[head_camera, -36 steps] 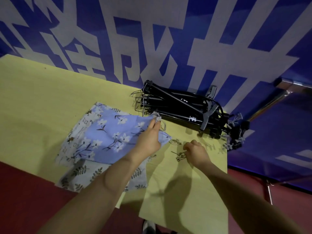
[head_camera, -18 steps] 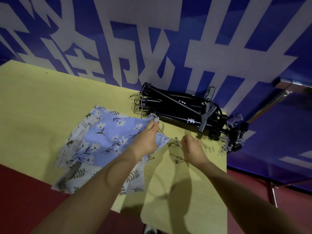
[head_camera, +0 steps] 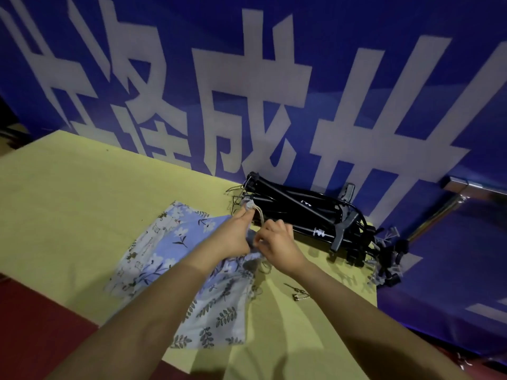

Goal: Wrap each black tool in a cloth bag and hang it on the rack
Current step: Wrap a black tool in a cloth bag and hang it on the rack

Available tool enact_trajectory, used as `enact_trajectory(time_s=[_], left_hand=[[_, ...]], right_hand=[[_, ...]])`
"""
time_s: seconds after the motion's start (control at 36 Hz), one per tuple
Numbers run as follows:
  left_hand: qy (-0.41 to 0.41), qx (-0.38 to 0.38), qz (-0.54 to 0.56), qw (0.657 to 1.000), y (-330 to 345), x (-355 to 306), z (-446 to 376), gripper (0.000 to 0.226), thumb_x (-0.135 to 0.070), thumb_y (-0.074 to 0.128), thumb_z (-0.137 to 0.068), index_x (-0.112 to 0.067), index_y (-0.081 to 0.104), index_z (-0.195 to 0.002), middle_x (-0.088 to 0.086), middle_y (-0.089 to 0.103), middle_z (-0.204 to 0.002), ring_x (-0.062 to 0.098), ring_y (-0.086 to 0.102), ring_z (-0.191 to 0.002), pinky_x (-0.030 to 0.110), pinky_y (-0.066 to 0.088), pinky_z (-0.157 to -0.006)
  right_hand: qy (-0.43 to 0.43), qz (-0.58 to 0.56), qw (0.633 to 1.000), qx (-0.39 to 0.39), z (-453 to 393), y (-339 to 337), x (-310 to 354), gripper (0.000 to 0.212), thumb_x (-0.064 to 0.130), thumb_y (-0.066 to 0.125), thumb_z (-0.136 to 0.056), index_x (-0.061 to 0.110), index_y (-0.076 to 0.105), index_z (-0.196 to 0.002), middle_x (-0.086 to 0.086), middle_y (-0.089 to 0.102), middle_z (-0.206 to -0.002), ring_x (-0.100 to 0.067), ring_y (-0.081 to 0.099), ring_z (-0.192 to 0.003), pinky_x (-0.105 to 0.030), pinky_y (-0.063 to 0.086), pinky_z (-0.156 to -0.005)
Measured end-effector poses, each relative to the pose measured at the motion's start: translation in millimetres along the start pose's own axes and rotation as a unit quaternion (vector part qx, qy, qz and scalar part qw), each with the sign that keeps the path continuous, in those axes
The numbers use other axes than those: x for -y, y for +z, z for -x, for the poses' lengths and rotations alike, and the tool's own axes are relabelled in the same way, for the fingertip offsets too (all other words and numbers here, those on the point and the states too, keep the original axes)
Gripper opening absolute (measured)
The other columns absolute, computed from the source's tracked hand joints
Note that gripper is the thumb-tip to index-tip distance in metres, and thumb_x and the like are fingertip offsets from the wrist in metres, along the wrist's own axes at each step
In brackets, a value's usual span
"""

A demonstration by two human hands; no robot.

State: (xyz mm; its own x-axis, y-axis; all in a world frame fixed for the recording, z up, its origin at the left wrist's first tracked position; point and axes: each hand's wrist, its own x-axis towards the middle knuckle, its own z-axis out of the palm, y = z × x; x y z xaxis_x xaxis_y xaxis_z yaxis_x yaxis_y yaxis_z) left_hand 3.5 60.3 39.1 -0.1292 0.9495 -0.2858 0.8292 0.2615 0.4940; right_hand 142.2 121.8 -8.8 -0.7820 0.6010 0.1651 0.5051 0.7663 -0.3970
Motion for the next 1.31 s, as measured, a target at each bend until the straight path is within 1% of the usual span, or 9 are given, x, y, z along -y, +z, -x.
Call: enact_trajectory(time_s=[0.14, 0.25, 0.36, 0.44, 0.56, 0.69, 0.92, 1.06, 1.31], left_hand=[[-0.014, -0.02, 0.03, 0.999, -6.5, 2.9, -5.3, 0.093, -0.002, 0.062, -0.081, -0.019, 0.004, -0.152, -0.002, -0.009, -0.16, 0.03, 0.038, -0.135, 0.047, 0.05, -0.092], [-0.009, -0.07, 0.075, 0.995, -9.9, -0.2, -15.3, 0.09, 0.001, 0.058, -0.081, -0.02, 0.006, -0.151, -0.007, -0.009, -0.159, 0.028, 0.044, -0.129, 0.041, 0.053, -0.074], [-0.011, -0.098, 0.121, 0.988, -16.1, -6.7, -34.6, 0.09, 0.003, 0.057, -0.083, -0.016, 0.002, -0.152, -0.002, -0.013, -0.159, 0.02, 0.01, -0.147, 0.025, 0.041, -0.086], [-0.018, -0.102, 0.118, 0.988, -20.5, -8.8, -49.0, 0.089, 0.003, 0.057, -0.083, -0.014, 0.003, -0.152, 0.0, -0.012, -0.159, 0.019, 0.005, -0.148, 0.024, 0.04, -0.091], [-0.039, -0.101, 0.112, 0.988, -19.8, -12.3, -63.3, 0.089, 0.005, 0.057, -0.084, -0.015, 0.002, -0.152, 0.0, -0.012, -0.159, 0.022, 0.014, -0.146, 0.023, 0.042, -0.073], [-0.058, -0.093, 0.11, 0.988, -14.0, -11.9, -80.1, 0.089, 0.005, 0.058, -0.084, -0.015, 0.004, -0.151, 0.001, -0.011, -0.159, 0.025, 0.029, -0.141, 0.025, 0.043, -0.068], [-0.082, -0.107, 0.129, 0.983, -7.2, -6.1, -96.3, 0.085, 0.004, 0.056, -0.085, -0.013, 0.006, -0.151, 0.001, -0.008, -0.159, 0.027, 0.048, -0.125, 0.031, 0.05, -0.073], [-0.083, -0.108, 0.13, 0.982, -4.5, -0.5, -101.0, 0.085, 0.004, 0.057, -0.083, -0.015, 0.008, -0.151, 0.002, -0.005, -0.159, 0.027, 0.062, -0.087, 0.033, 0.047, -0.059], [-0.064, -0.137, 0.107, 0.983, -11.7, -3.4, -80.8, 0.082, -0.002, 0.06, -0.087, -0.011, 0.008, -0.15, 0.006, -0.001, -0.159, 0.03, 0.045, -0.127, 0.027, 0.044, -0.074]], right_hand=[[0.017, -0.039, 0.997, -0.068, -7.2, -7.4, -7.4, 0.011, 0.023, 0.057, -0.092, 0.016, 0.064, -0.096, -0.002, 0.055, -0.096, -0.02, 0.043, -0.091, -0.028, 0.021, -0.074], [0.067, -0.057, 0.993, -0.085, -14.7, -18.2, -20.9, 0.014, 0.026, 0.053, -0.095, 0.014, 0.061, -0.093, 0.002, 0.054, -0.092, -0.015, 0.043, -0.087, -0.027, 0.027, -0.075], [0.135, -0.019, 0.988, -0.079, -31.4, -26.6, -44.8, 0.016, 0.022, 0.053, -0.094, 0.011, 0.06, -0.102, -0.007, 0.058, -0.103, -0.027, 0.052, -0.1, -0.035, 0.037, -0.084], [0.195, 0.046, 0.98, -0.02, -45.7, -31.9, -62.7, 0.036, 0.023, 0.051, -0.094, 0.01, 0.048, -0.128, -0.011, 0.05, -0.128, -0.032, 0.045, -0.118, -0.039, 0.034, -0.096], [0.21, 0.121, 0.969, 0.051, -59.7, -31.4, -85.4, 0.052, 0.025, 0.051, -0.094, 0.009, 0.033, -0.14, -0.013, 0.041, -0.14, -0.034, 0.039, -0.127, -0.04, 0.033, -0.102], [0.212, 0.19, 0.955, 0.084, -66.6, -21.4, -104.9, 0.053, 0.025, 0.053, -0.094, 0.008, 0.03, -0.139, -0.014, 0.039, -0.141, -0.034, 0.038, -0.129, -0.04, 0.032, -0.104], [0.167, 0.253, 0.947, 0.109, -83.5, -15.1, -125.5, 0.048, 0.012, 0.051, -0.093, 0.009, 0.031, -0.137, -0.012, 0.045, -0.135, -0.032, 0.046, -0.124, -0.039, 0.037, -0.098], [0.158, 0.221, 0.957, 0.105, -85.1, -25.2, -121.5, 0.054, 0.023, 0.058, -0.09, 0.013, 0.031, -0.136, -0.011, 0.049, -0.128, -0.032, 0.052, -0.115, -0.038, 0.045, -0.086], [0.133, 0.198, 0.97, 0.035, -77.7, -58.0, -87.5, 0.056, 0.032, 0.061, -0.086, 0.016, 0.032, -0.132, -0.009, 0.059, -0.111, -0.031, 0.058, -0.1, -0.035, 0.041, -0.066]])
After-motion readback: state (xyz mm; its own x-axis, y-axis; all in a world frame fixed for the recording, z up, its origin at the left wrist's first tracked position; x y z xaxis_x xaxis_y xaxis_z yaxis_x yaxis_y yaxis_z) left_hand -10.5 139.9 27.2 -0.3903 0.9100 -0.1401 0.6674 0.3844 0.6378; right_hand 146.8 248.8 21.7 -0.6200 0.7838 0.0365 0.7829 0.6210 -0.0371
